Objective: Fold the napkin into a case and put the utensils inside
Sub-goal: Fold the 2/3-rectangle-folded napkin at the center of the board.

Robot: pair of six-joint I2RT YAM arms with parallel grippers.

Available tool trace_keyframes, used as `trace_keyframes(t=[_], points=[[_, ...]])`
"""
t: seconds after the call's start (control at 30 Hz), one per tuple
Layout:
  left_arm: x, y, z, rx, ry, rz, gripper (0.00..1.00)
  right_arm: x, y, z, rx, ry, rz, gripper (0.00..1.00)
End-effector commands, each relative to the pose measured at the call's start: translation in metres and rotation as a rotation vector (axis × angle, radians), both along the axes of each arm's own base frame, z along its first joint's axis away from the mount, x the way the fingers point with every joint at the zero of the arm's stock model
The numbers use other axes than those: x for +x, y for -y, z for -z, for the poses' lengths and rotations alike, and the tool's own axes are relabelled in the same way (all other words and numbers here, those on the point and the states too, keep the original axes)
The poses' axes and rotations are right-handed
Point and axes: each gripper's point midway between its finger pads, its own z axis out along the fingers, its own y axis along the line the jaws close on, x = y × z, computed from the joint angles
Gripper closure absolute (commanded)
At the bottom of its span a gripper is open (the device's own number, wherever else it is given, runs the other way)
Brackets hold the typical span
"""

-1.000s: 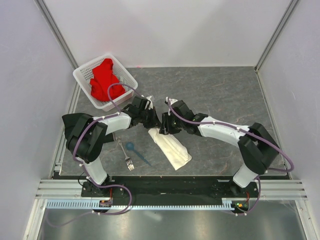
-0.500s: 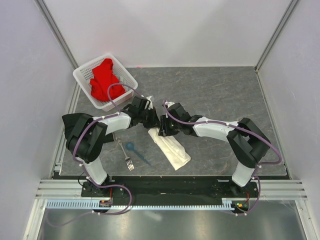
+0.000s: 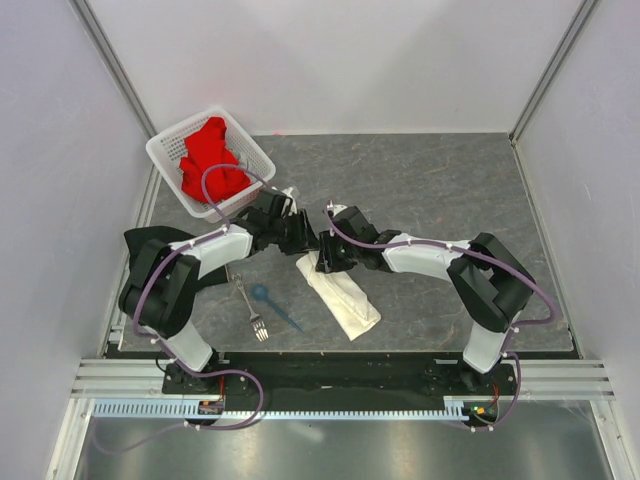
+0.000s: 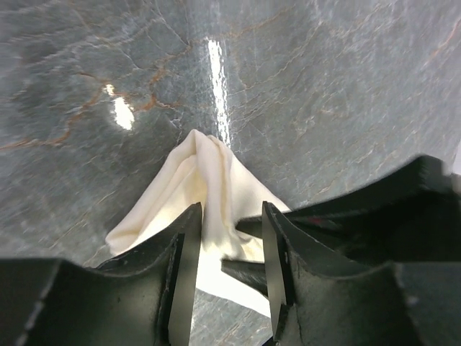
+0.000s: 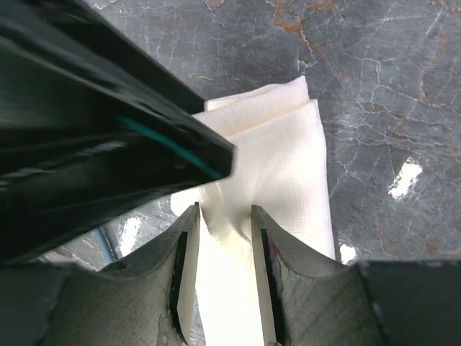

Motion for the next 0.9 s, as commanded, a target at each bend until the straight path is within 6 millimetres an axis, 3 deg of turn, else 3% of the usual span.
trace_keyframes(t=[0.0,0.33,0.57,0.87], points=[[0.008,-0.01,-0.02,-0.009,0.047,-0.067,0.53,0.02,-0.012,-0.014,0.028,0.065,-0.001,0.57],[0.011,-0.013,-0.007,-0.002,0.01,-0.088,0.55,0.035,-0.018,-0.021,0.032,0.086,0.001,0.55],[0.016,-0.026,-0.016,0.003,0.042,-0.14,0.54,0.043,-0.022,-0.011,0.009,0.085,-0.001,0.55],[0.017,-0.036,-0.009,0.012,0.022,-0.171,0.54,0.048,-0.023,0.002,-0.026,0.078,-0.005,0.57]])
